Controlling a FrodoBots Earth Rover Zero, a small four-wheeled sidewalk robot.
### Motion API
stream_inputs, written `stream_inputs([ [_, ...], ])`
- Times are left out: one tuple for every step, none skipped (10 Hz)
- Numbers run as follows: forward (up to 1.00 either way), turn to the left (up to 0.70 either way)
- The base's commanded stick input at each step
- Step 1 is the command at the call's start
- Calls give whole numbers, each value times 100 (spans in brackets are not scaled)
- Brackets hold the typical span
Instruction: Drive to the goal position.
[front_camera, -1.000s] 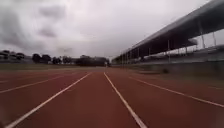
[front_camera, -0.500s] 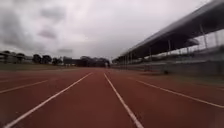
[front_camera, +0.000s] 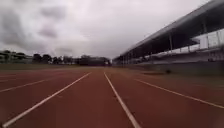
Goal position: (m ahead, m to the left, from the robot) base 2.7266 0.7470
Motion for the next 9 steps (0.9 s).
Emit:
stream_inputs([
  [50, 0],
  [50, 0],
  [50, 0],
  [50, 0],
  [50, 0],
  [50, 0],
  [50, 0],
  [50, 0],
  [50, 0],
])
